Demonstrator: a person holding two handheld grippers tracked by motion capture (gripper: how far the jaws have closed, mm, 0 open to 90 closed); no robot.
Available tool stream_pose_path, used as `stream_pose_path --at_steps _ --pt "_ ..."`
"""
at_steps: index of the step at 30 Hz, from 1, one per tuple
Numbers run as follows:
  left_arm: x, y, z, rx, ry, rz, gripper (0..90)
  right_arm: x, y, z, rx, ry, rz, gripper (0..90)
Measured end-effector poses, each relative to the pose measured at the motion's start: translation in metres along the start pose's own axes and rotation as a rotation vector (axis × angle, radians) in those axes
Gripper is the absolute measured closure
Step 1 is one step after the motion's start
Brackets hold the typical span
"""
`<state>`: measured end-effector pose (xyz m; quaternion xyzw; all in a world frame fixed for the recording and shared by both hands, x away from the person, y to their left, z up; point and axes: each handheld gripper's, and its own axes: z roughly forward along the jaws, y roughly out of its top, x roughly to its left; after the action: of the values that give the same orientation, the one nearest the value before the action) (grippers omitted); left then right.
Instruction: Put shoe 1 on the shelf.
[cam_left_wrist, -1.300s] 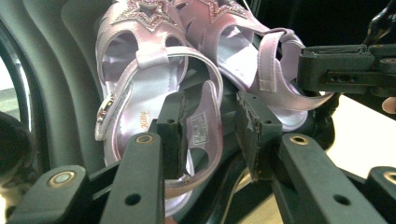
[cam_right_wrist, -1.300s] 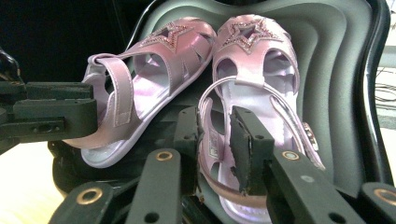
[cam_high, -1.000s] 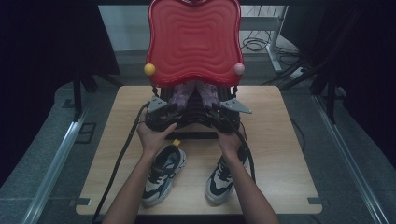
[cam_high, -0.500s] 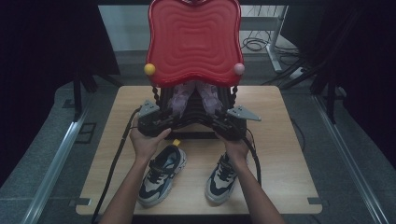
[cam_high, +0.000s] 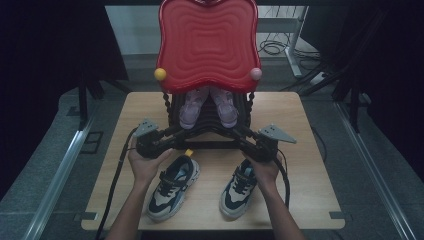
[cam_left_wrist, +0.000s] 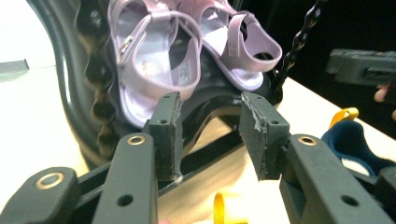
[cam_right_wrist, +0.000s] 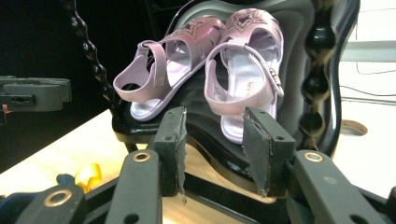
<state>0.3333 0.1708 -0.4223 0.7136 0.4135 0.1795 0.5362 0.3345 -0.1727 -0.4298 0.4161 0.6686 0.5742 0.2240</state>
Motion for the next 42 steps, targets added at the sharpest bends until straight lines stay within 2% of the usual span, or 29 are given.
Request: stream_pose_path --at_steps 6,7,17,21,30,42 --pt "0.003 -0.012 -0.013 0.005 0.001 -0.017 58.2 0.0 -0.005 -0.012 0.014 0.024 -0.018 58.5" --pt "0.004 -0.014 -0.015 0.006 -0.002 -0.021 57.8 0.001 -0.008 -0.017 0.013 0.034 -0.037 57.8" --pt "-0.003 -0.034 -0.026 0.051 -0.023 -0.009 55.1 0.006 -0.021 -0.029 0.046 0.076 -0.059 55.3" --pt "-0.006 -0.043 -0.034 0.07 -0.028 -0.003 54.6 0.006 -0.023 -0.033 0.068 0.085 -0.065 54.6" --pt "-0.002 -0.057 -0.054 0.11 -0.045 -0.024 53.9 0.005 -0.026 -0.042 0.112 0.102 -0.09 53.7" --pt "0.002 -0.076 -0.068 0.168 -0.056 -0.045 53.8 -0.001 -0.034 -0.045 0.168 0.106 -0.098 53.4"
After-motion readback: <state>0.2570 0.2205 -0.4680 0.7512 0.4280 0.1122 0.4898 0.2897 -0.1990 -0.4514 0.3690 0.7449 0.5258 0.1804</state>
